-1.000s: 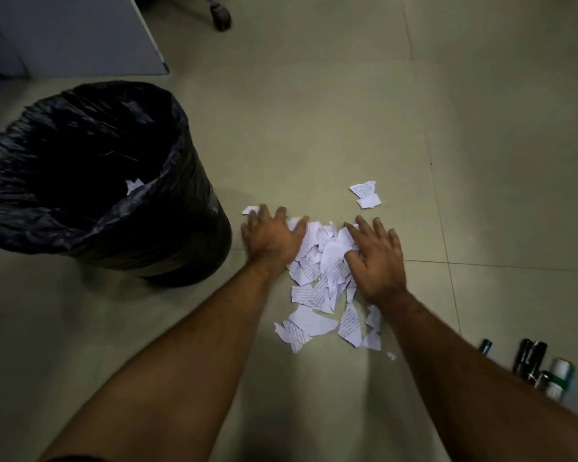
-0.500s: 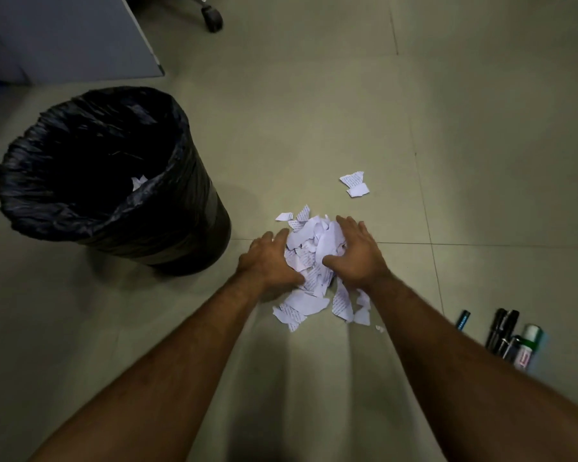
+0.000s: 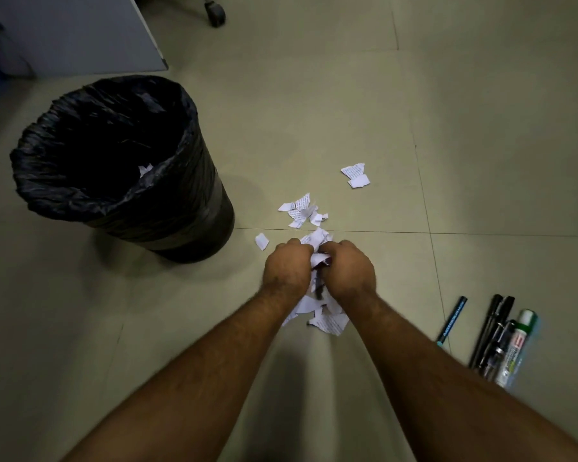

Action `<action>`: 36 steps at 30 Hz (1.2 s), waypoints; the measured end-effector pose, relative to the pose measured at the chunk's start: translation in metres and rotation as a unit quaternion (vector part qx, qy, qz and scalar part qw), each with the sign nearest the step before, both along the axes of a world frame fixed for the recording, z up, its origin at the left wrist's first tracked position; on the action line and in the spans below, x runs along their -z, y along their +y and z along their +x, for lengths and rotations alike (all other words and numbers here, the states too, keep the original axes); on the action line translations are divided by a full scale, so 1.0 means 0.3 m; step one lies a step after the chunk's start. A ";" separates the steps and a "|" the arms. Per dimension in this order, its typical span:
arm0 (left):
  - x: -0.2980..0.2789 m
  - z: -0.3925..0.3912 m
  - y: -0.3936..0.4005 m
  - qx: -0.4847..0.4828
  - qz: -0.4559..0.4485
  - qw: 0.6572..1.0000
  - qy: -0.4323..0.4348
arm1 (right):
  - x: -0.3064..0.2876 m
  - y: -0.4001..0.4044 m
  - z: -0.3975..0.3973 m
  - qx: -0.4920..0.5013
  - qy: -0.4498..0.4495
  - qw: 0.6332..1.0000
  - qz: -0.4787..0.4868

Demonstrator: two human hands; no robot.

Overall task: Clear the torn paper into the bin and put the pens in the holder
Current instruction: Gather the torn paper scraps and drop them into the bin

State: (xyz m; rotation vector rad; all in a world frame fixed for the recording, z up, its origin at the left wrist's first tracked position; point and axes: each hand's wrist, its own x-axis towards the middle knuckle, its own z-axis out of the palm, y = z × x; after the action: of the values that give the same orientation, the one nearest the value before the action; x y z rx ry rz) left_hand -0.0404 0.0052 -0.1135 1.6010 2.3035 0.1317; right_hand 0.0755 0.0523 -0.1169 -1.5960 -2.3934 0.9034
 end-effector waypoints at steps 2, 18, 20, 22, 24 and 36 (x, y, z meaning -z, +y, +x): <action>-0.014 0.004 -0.008 -0.036 0.052 0.997 -0.046 | -0.012 0.000 -0.003 0.037 0.044 0.998 -0.028; -0.567 -0.126 0.039 -0.222 0.125 0.964 -0.082 | -0.454 0.030 -0.133 0.243 0.210 0.947 -0.027; -0.681 -0.153 0.039 -0.221 0.149 0.961 -0.081 | -0.560 0.038 -0.191 0.234 0.239 0.942 -0.013; -0.795 -0.202 0.009 -0.235 0.180 0.952 -0.077 | -0.670 0.025 -0.278 0.213 0.259 0.942 -0.008; -0.896 -0.275 -0.027 -0.262 0.221 0.937 -0.067 | -0.775 0.007 -0.371 0.191 0.274 0.943 0.001; -0.864 -0.667 -0.237 -0.370 0.204 0.903 -0.070 | -0.898 -0.186 -0.825 -0.092 0.123 0.988 0.032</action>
State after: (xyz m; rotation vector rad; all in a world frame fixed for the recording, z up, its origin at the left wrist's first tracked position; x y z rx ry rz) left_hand -0.2405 -0.0658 0.1457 0.7170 2.7544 0.9241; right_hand -0.1720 -0.0036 0.1525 -1.1788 -2.3923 0.9797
